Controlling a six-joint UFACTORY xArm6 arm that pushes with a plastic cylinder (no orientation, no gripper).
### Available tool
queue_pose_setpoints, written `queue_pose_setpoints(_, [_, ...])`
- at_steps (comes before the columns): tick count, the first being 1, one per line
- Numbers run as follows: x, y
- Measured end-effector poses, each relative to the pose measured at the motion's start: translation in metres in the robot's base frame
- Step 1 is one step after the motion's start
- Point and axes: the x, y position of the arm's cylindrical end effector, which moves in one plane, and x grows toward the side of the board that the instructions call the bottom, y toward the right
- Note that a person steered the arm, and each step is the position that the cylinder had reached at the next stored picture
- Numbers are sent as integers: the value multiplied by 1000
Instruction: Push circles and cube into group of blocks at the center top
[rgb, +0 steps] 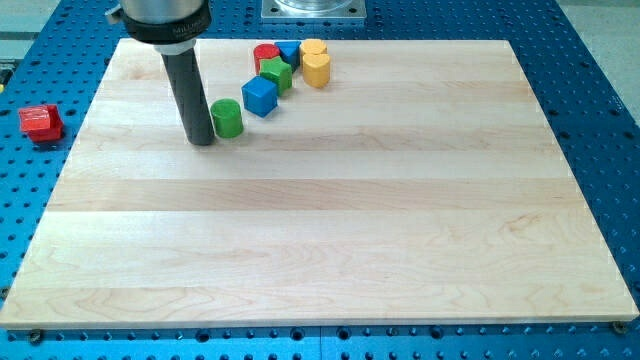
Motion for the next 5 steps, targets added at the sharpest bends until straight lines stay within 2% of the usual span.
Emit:
queue_pose_setpoints(1, [-19,62])
queue_pose_setpoints(2, [-42,91])
queue_pose_setpoints(5, [-38,84])
